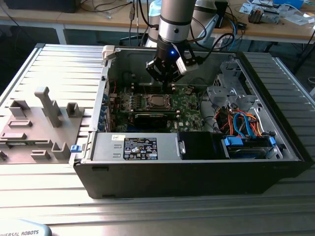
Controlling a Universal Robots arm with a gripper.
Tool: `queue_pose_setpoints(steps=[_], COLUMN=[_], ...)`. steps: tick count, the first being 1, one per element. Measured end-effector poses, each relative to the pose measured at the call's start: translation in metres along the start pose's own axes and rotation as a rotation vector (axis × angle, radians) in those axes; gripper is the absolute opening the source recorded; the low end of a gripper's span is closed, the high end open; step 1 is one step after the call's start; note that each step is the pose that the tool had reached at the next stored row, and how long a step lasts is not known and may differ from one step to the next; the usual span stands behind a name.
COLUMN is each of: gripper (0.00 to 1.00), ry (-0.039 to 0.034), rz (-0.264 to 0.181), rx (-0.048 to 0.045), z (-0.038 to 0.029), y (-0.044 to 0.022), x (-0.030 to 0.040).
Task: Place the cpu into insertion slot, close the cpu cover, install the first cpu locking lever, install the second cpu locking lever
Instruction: 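Install the first cpu locking lever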
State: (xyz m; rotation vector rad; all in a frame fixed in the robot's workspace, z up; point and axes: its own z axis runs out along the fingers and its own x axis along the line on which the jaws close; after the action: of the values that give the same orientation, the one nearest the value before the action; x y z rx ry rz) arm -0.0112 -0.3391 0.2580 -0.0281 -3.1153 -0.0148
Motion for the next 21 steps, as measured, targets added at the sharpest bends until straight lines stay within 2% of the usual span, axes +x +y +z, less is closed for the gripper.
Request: queue_pose_setpoints(steps=[21], gripper=[0.11], ry=[0.0004], rz=[-0.04], rx=[0.0011], z=[0.0], y=[0.0], x=[0.0])
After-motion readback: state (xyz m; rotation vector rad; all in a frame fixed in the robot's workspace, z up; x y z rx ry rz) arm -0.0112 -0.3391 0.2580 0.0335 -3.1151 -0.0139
